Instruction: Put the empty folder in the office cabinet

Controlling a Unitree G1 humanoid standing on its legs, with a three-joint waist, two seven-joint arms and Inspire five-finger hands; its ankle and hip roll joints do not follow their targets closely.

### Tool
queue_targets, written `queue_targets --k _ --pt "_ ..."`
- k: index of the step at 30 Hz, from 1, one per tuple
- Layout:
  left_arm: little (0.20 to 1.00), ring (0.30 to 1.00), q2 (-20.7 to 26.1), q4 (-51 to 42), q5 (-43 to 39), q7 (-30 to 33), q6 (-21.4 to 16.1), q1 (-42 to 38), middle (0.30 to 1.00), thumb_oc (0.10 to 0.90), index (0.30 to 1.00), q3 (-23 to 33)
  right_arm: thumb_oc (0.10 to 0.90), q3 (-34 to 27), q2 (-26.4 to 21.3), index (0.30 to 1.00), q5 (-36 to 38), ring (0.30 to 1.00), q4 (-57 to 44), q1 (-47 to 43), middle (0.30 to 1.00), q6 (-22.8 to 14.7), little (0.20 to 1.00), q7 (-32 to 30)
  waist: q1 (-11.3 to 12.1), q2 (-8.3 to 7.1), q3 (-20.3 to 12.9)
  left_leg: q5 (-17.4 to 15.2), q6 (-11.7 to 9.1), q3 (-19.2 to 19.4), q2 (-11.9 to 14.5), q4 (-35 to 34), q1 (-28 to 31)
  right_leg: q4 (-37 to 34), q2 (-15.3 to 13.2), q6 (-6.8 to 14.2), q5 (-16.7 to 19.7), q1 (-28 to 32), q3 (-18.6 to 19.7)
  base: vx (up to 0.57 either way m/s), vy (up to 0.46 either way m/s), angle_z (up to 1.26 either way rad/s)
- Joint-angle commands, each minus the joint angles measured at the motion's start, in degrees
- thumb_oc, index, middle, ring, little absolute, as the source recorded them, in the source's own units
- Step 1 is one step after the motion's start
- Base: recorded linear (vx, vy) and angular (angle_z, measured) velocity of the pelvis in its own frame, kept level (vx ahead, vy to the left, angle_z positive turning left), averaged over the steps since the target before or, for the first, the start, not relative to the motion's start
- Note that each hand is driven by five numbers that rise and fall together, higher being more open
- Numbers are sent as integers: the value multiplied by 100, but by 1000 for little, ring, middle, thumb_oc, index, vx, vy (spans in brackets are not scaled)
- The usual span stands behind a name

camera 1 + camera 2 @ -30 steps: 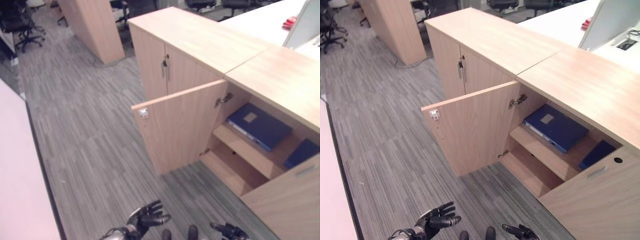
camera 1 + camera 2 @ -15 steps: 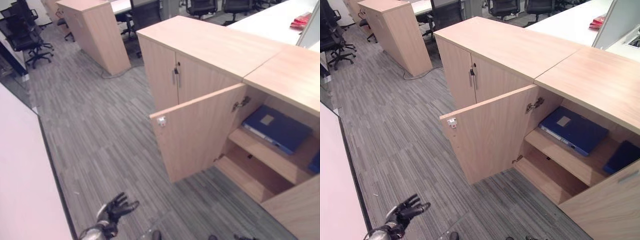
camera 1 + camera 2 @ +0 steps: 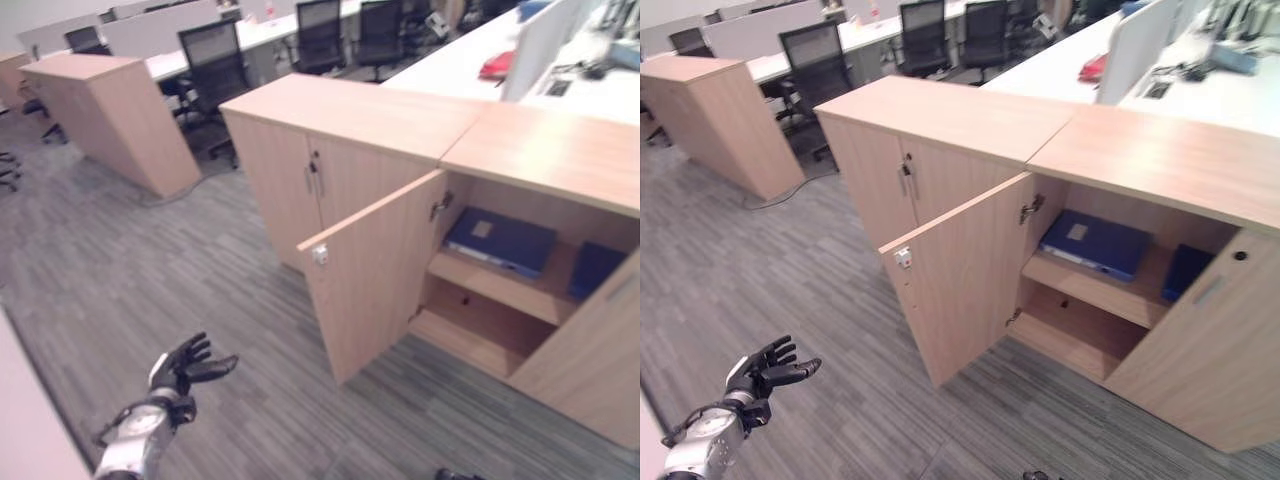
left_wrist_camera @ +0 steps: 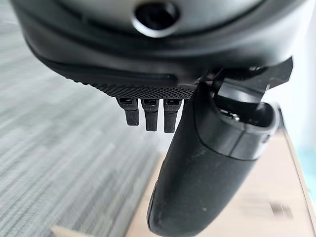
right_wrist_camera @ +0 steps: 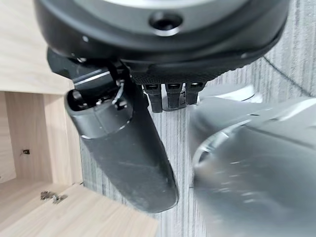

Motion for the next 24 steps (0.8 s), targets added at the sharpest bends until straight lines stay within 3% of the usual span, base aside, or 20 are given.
queue_targets --k 1,4,7,9,13,16,18,24 --pt "900 900 331 241 575 -131 -342 -1164 900 800 900 186 800 104 -192 900 -114 900 144 -289 900 -50 900 122 -30 257 7 -684 -141 -625 92 12 96 141 -34 334 449 85 -116 10 15 -25" --pt "900 900 357 486 804 -166 -306 -1707 900 800 900 -136 800 126 -163 900 -101 900 161 -288 900 -34 900 125 -86 202 -16 -700 -138 -577 85 12 141 90 -46 334 581 105 -195 6 6 -21" --pt "900 900 135 1331 1222 -194 -257 -3201 900 800 900 -1027 800 239 -142 900 -47 900 233 -289 900 3 900 146 -302 115 -105 -730 -136 -500 45 12 196 36 -70 334 773 103 -242 6 4 -4" --pt "900 900 37 1544 1299 -173 -281 -3498 900 800 900 -1170 800 253 -137 900 -39 900 250 -292 900 3 900 149 -337 103 -110 -737 -131 -490 37 12 202 28 -71 334 790 95 -249 0 4 -5" --pt "900 900 -337 2923 1460 -29 -301 -4666 900 800 900 -1560 800 413 -163 900 -19 900 369 -312 900 8 900 148 -585 79 -171 -743 -127 -368 29 12 235 -23 -31 334 892 3 -202 -2 -2 -14" --pt "900 900 -391 3192 1436 -1 -324 -4864 900 800 900 -1573 800 423 -181 900 -6 900 376 -323 900 -3 900 147 -623 72 -173 -745 -125 -350 31 12 235 -36 -20 334 895 -18 -180 -4 -10 -12" --pt "900 900 -477 3565 1713 31 -355 -5348 900 800 900 -1758 800 506 -192 900 -19 900 419 -316 900 -37 900 152 -766 59 -211 -746 -132 -250 41 12 251 -88 18 334 937 -85 -137 -3 -24 -5" --pt "900 900 -556 3510 1889 -31 -416 -5571 900 800 900 -1947 800 537 -191 900 -18 900 475 -254 900 -66 900 167 -861 14 -229 -740 -140 -168 64 12 262 -124 54 334 978 -155 -76 -7 -24 -11"
